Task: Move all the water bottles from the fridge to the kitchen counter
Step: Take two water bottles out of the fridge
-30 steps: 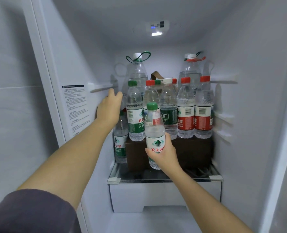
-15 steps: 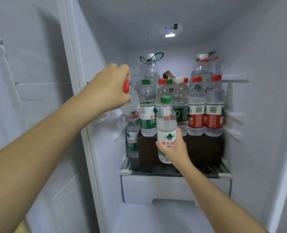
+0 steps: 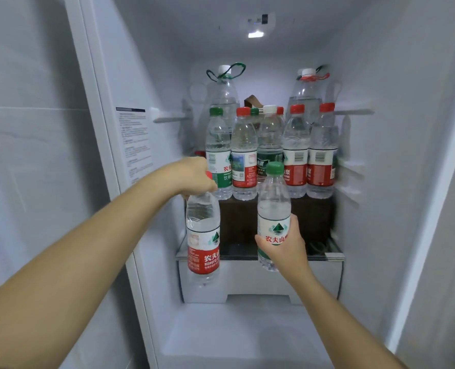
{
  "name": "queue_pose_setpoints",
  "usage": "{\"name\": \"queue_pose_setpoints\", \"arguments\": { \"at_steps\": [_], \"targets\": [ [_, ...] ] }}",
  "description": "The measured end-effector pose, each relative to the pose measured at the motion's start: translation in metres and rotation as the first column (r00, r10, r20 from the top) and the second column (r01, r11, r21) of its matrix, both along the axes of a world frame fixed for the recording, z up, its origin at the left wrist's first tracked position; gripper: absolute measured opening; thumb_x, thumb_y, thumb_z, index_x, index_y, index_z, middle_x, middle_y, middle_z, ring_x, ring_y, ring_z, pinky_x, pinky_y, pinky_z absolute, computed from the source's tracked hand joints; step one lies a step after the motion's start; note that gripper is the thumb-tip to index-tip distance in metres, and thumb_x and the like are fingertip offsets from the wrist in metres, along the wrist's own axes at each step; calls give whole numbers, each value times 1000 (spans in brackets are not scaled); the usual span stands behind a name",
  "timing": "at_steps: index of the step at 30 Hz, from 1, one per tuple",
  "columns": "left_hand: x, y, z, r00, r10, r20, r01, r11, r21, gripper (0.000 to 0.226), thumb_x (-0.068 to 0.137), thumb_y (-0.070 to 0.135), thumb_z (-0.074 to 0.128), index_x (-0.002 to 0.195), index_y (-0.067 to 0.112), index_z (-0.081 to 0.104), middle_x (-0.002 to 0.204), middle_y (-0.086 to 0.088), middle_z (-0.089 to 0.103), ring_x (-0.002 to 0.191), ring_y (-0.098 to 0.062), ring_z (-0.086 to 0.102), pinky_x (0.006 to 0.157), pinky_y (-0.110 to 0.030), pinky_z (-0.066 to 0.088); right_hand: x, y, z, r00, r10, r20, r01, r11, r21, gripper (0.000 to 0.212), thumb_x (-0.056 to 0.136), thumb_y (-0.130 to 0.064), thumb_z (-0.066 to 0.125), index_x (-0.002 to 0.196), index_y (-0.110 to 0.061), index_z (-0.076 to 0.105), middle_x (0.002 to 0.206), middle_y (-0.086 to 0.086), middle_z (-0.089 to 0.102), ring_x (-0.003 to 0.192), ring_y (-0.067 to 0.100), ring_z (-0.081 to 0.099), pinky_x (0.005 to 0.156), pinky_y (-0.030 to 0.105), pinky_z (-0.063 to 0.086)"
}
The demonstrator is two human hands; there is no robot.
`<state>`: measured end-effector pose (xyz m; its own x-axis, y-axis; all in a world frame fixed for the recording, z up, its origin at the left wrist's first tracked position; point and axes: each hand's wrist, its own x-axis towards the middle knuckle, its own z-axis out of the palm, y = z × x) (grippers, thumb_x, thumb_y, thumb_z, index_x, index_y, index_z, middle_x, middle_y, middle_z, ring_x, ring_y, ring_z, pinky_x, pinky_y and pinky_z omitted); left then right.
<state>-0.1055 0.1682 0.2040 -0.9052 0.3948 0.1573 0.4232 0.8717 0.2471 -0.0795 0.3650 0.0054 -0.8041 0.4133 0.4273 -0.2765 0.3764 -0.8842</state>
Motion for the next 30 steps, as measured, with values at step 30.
{"name": "queue_pose_setpoints", "arguments": {
  "at_steps": [30],
  "targets": [
    [-60, 55, -212, 991, 71, 115, -135, 444, 886, 66, 68, 27, 85, 122, 23, 48, 96, 20, 59, 88, -4, 60, 64, -5, 39, -41, 8, -26, 993, -87, 82, 91, 995, -46, 70, 70, -18, 86, 125, -26, 43, 104, -21, 60, 96, -5, 60, 72, 13, 48]
  ]
}}
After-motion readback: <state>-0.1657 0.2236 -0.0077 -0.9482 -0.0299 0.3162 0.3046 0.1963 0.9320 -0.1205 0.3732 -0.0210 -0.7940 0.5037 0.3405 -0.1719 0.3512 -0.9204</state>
